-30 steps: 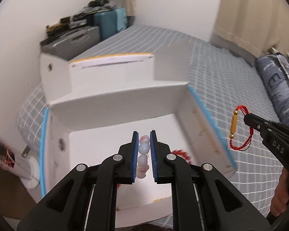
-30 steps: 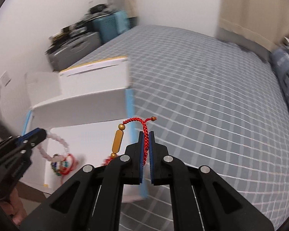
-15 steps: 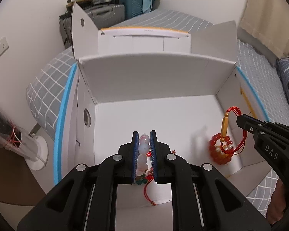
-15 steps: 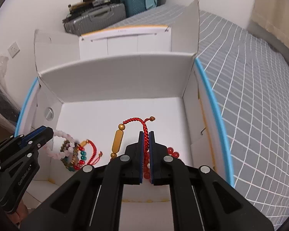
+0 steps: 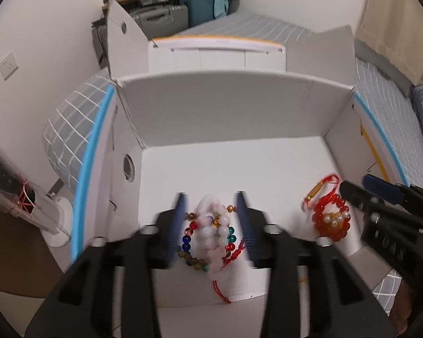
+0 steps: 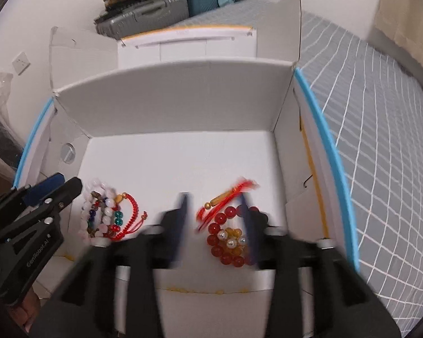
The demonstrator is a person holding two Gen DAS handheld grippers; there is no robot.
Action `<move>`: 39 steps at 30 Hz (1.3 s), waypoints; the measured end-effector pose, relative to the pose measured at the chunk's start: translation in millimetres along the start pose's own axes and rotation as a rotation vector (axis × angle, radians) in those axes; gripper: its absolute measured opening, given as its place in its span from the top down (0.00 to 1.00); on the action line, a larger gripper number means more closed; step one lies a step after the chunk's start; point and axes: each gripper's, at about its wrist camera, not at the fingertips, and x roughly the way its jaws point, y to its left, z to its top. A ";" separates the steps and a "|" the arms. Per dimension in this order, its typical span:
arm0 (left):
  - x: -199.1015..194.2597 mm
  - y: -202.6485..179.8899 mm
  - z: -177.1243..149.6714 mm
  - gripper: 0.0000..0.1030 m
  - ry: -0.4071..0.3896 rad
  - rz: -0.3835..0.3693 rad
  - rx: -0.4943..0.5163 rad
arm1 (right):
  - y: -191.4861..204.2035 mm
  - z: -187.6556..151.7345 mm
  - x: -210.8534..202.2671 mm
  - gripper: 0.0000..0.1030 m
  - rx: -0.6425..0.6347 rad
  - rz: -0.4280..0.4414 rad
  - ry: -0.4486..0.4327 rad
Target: Organize jewelry
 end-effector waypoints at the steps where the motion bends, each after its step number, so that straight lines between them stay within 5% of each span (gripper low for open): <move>1: -5.1 -0.3 -0.2 0.41 -0.016 0.011 0.002 | 1.0 -0.3 -4.7 0.41 -0.003 0.002 -0.015; 6: -27.3 1.6 -5.5 0.13 -0.071 0.034 -0.007 | -0.6 -3.9 -26.6 0.15 0.006 -0.004 -0.068; 10: -45.8 5.8 -15.9 0.05 -0.109 0.031 -0.017 | -2.5 -10.4 -46.3 0.10 -0.004 -0.031 -0.133; 24: -84.7 9.1 -74.4 0.06 -0.170 0.030 -0.024 | -4.3 -68.7 -86.8 0.09 -0.012 -0.061 -0.222; 39: -84.8 6.2 -108.8 0.06 -0.179 0.066 -0.029 | -3.0 -100.3 -82.2 0.09 -0.009 -0.057 -0.219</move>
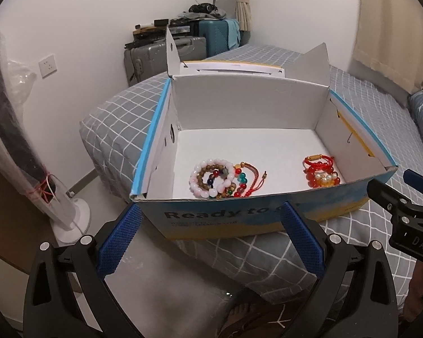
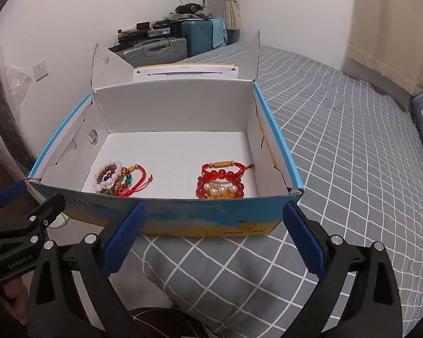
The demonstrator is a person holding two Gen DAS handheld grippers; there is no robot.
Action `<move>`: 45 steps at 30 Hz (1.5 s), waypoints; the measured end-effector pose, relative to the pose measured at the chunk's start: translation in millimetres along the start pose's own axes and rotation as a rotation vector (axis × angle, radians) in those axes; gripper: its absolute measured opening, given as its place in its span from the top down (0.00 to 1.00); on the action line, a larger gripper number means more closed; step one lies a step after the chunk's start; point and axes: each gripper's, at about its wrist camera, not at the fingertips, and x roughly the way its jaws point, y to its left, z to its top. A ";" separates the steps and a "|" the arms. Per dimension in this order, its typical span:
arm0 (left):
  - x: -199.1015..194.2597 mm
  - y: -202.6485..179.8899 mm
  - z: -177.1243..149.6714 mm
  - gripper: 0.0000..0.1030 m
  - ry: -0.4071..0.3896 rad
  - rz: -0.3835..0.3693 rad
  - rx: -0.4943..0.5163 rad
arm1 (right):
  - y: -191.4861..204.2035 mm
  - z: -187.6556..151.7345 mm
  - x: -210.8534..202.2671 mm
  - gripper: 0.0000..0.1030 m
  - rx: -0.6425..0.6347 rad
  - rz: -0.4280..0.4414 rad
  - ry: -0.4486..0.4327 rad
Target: Organize jewelry
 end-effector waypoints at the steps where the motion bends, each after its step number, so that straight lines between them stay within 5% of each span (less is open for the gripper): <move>1: 0.2 -1.5 -0.4 0.06 0.000 -0.004 0.002 | -1.0 -0.9 0.0 0.09 0.002 0.001 0.001; 45: -11.9 -21.7 -5.5 0.06 -0.041 -0.026 0.030 | -11.9 -9.7 -7.6 0.09 0.011 -0.019 -0.006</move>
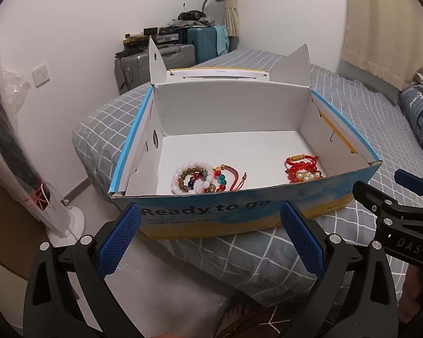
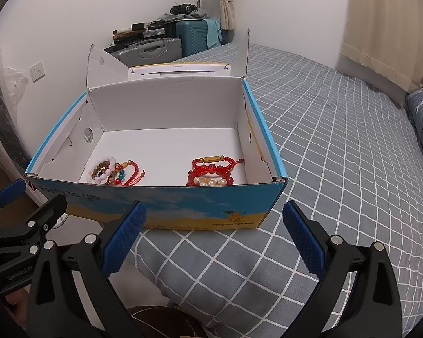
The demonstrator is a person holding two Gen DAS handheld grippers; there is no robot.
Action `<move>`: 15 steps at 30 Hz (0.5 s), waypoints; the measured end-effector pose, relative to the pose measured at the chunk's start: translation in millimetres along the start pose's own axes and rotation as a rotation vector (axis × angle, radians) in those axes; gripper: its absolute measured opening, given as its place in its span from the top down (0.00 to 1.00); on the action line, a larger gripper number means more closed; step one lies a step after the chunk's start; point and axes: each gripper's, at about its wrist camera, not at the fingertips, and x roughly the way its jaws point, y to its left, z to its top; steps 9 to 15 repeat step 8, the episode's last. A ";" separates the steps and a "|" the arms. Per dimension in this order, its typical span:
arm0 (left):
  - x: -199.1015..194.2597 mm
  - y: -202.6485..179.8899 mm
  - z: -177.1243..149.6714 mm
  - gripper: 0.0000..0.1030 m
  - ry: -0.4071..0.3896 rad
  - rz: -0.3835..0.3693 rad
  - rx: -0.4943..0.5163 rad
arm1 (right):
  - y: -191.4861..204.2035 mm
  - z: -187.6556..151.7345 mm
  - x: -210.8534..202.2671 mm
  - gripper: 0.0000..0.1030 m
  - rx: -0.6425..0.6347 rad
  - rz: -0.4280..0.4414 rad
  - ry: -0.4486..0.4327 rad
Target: Organize jewelry
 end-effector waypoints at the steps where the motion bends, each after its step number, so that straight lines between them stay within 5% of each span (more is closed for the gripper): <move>1: 0.6 0.1 0.5 0.06 0.003 -0.002 0.000 | -0.2 -0.1 -0.1 0.09 0.000 0.001 0.000; 15: 5.1 6.2 0.5 0.06 0.029 0.021 -0.034 | -1.3 -1.0 0.7 0.09 -0.002 -0.001 0.000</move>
